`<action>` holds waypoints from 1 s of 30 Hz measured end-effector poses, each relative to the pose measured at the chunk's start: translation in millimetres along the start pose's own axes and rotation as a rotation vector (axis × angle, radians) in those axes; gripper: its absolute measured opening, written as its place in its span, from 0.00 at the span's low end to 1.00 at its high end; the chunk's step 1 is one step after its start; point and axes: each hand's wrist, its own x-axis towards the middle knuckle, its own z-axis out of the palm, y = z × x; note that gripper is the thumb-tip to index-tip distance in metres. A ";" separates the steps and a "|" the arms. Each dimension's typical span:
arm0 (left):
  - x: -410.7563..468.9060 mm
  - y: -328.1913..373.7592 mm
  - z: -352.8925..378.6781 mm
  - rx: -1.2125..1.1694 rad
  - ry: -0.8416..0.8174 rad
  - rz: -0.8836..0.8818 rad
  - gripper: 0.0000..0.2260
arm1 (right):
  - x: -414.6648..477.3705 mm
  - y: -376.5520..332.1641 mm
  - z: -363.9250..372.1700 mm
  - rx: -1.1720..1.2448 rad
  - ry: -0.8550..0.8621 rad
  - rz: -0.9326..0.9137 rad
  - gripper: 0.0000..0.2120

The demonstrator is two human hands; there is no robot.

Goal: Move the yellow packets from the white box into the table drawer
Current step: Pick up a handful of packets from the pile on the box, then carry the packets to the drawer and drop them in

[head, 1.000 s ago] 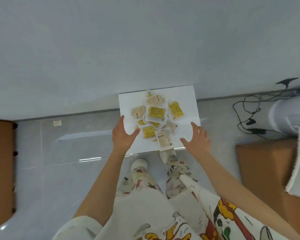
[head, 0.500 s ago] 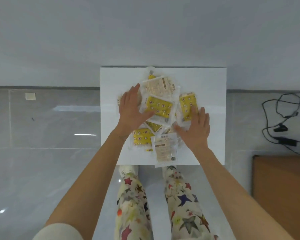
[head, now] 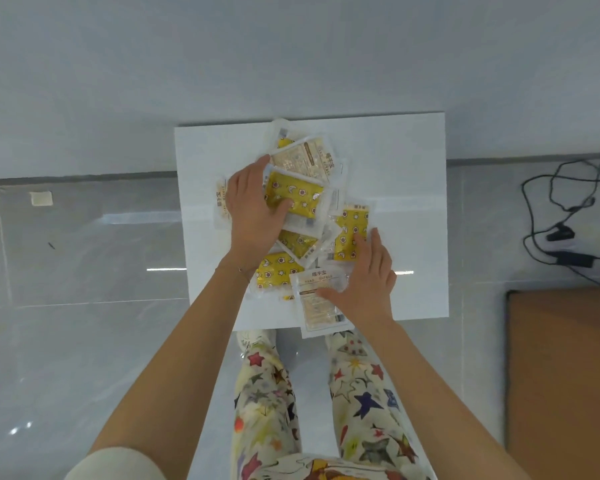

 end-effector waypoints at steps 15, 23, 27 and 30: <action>-36.7 -19.8 -38.7 -0.426 0.005 -0.358 0.12 | 19.5 -1.4 -37.8 0.815 0.030 0.256 0.38; -47.3 -29.5 -58.5 -0.497 0.067 -0.420 0.10 | 35.8 -15.4 -60.4 0.697 0.190 0.271 0.10; -54.2 -28.1 -69.9 -0.559 0.128 -0.451 0.11 | 38.3 -25.4 -72.2 0.733 0.255 0.295 0.13; -63.9 -25.4 -82.3 -0.630 0.182 -0.469 0.10 | 29.6 -36.0 -87.8 0.798 0.386 0.269 0.19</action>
